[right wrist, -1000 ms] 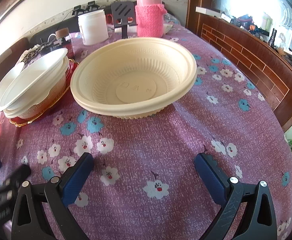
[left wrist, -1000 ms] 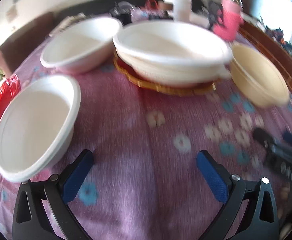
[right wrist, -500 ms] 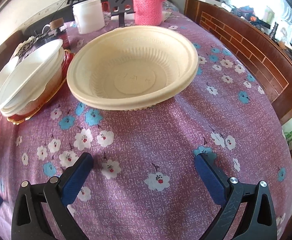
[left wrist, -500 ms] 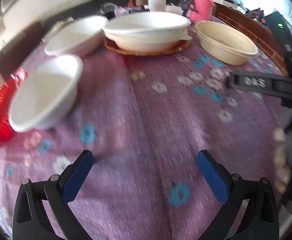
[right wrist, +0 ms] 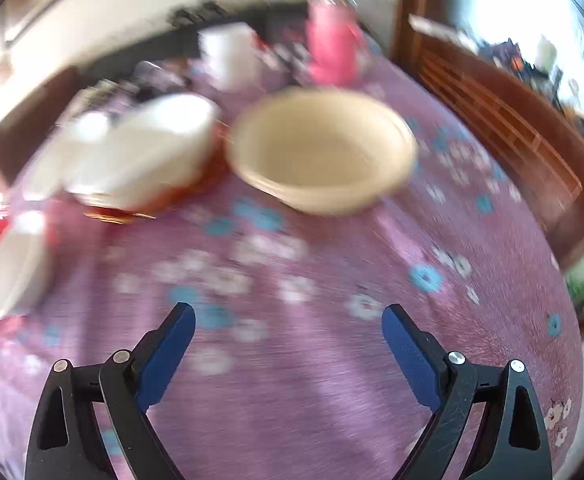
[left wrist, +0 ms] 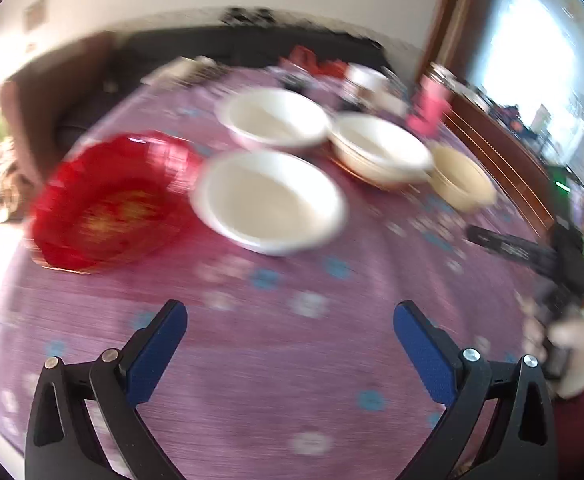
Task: Organize plates and bowls
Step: 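Move the right gripper to the white bowl beside the red plate, then grasp the white bowl rim with the right gripper and lift it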
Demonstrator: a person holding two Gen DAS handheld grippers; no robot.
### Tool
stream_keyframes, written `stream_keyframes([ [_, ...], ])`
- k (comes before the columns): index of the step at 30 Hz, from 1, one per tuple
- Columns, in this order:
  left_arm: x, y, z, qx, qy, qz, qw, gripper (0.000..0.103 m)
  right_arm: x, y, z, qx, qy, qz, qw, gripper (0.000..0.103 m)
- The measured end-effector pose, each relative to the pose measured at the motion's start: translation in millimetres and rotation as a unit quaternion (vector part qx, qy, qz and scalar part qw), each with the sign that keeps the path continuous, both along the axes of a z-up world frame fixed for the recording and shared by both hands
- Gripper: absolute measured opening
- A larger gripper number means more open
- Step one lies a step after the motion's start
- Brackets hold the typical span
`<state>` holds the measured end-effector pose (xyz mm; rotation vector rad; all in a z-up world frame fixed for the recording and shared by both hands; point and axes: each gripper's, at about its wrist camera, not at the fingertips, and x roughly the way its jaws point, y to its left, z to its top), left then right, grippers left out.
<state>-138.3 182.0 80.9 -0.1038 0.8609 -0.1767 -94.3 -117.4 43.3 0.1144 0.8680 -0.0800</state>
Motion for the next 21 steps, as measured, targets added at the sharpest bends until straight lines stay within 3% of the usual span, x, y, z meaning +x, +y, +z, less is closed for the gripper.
stream_keyframes([
  [2,0,25,0,-0.014,-0.006,0.03,0.9994,0.103,0,22,13,0.029,-0.021,0.03,0.999,0.096],
  [4,8,40,0,-0.027,-0.005,0.049,0.9984,0.101,15,45,14,0.082,0.005,0.072,0.994,0.096],
  [5,7,49,-2,-0.033,-0.004,0.062,0.9975,0.097,24,57,12,0.113,0.019,0.089,0.989,0.095],
  [6,6,55,-4,-0.038,0.001,0.065,0.9972,0.084,32,69,10,0.133,0.027,0.101,0.986,0.093],
  [7,7,59,-7,-0.044,0.01,0.064,0.9969,0.074,39,81,7,0.14,0.034,0.109,0.983,0.084],
  [8,8,59,-9,-0.049,0.017,0.064,0.9966,0.072,47,94,3,0.143,0.043,0.118,0.982,0.077],
  [12,8,67,-13,-0.062,0.034,0.068,0.9952,0.071,78,136,-21,0.171,0.089,0.133,0.972,0.064],
  [13,7,68,-12,-0.065,0.032,0.069,0.995,0.071,84,143,-27,0.177,0.1,0.131,0.97,0.057],
  [15,6,69,-9,-0.066,0.027,0.068,0.9951,0.071,94,151,-36,0.191,0.118,0.13,0.966,0.037],
  [16,6,69,-7,-0.063,0.026,0.067,0.9954,0.071,97,153,-41,0.2,0.131,0.13,0.962,0.017],
  [21,15,56,-6,-0.056,0.028,0.051,0.9967,0.071,80,145,-30,0.183,0.116,0.141,0.966,0.012],
])
